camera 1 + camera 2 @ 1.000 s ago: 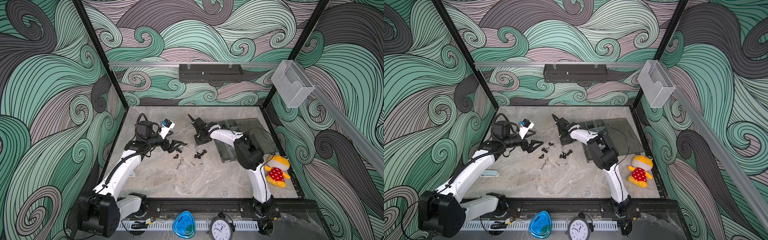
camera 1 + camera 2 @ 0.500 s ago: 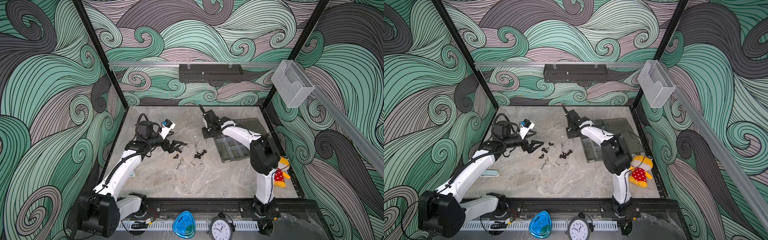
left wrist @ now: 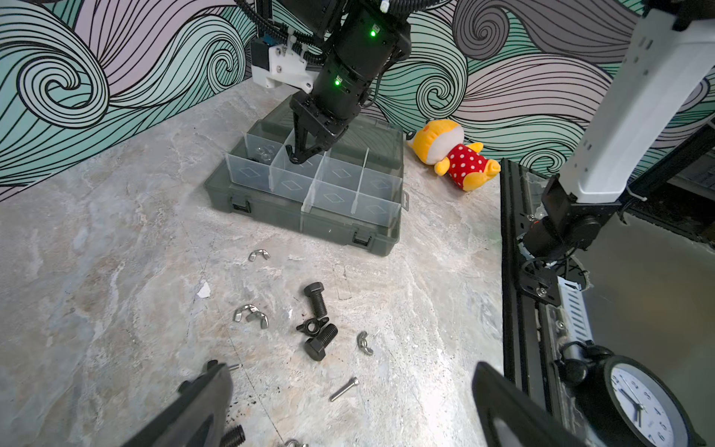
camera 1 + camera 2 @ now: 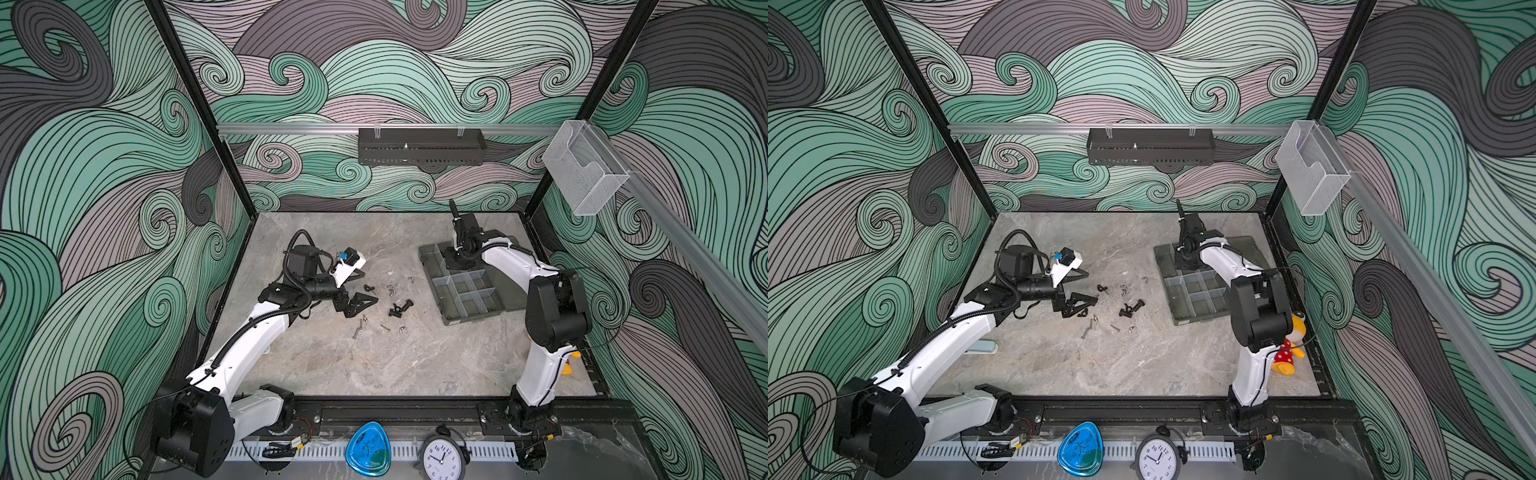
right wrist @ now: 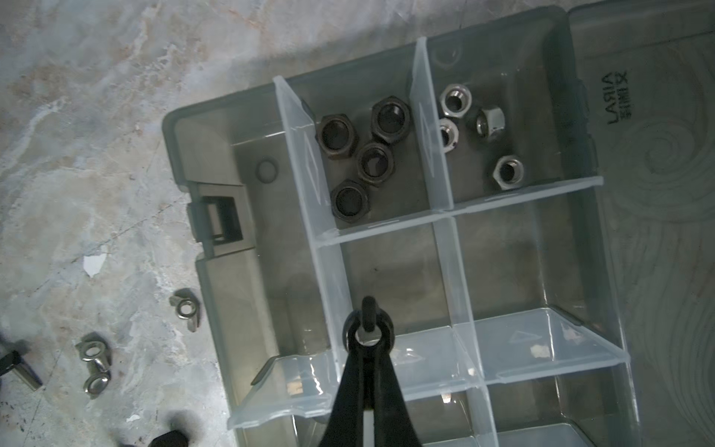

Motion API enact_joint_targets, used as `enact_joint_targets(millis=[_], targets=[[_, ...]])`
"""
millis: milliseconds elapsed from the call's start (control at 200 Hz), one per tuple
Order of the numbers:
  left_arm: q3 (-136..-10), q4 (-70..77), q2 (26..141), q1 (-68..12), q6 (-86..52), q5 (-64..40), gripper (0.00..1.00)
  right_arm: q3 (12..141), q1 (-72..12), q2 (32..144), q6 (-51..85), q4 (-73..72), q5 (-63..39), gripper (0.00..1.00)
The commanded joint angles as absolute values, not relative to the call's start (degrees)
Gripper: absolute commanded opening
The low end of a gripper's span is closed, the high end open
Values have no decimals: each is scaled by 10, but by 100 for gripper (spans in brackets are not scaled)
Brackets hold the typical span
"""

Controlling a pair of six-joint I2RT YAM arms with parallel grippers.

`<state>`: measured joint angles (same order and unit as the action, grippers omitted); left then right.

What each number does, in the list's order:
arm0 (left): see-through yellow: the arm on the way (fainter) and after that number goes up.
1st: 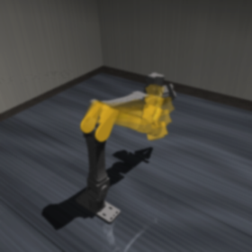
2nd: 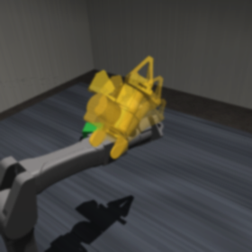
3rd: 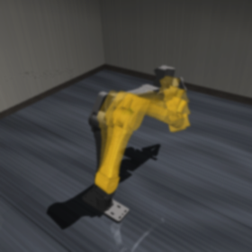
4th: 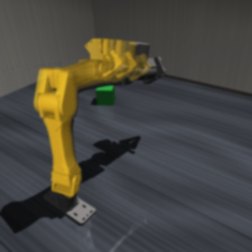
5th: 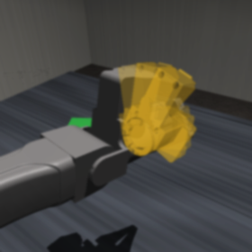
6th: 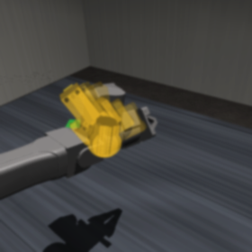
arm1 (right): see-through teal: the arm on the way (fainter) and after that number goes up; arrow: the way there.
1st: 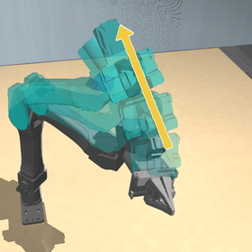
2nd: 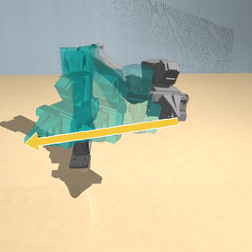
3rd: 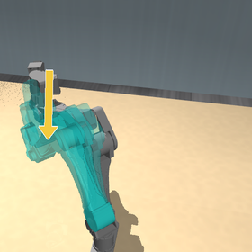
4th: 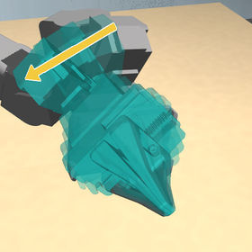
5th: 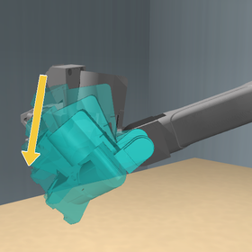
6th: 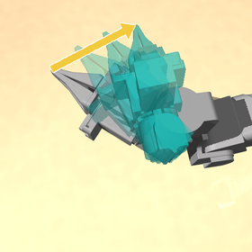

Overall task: Sort the screws and nuts into containers
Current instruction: Place the nut into the container.

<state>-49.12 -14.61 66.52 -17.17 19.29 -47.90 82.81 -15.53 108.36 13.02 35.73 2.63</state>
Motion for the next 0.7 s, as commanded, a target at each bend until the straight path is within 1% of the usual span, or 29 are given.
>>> enact_joint_targets(millis=[0,135,180,210,250,285,350,405,555,600,695], targets=[[-491,-159,657,-174,210,-483,99,818,-147,1082,117,352,29,0],[-491,-164,657,-174,217,-477,99,817,-143,1098,111,342,21,0],[-492,-168,657,-174,219,-474,99,818,-144,1098,108,338,21,2],[-492,-169,657,-173,221,-473,99,817,-144,1095,104,334,22,4],[-493,-172,657,-173,223,-470,99,815,-145,1092,100,329,27,13],[-493,-174,656,-173,225,-469,99,813,-145,1088,96,326,30,18],[-494,-175,655,-174,227,-467,99,808,-150,1076,87,321,36,21],[-494,-177,656,-173,228,-466,99,803,-157,1063,82,316,41,21],[-498,-195,655,-172,244,-447,99,787,-205,1019,62,308,71,24],[-498,-201,655,-170,249,-437,99,783,-222,1006,60,304,53,25],[-504,-221,656,-154,262,-419,99,759,-269,984,52,272,-11,33]])
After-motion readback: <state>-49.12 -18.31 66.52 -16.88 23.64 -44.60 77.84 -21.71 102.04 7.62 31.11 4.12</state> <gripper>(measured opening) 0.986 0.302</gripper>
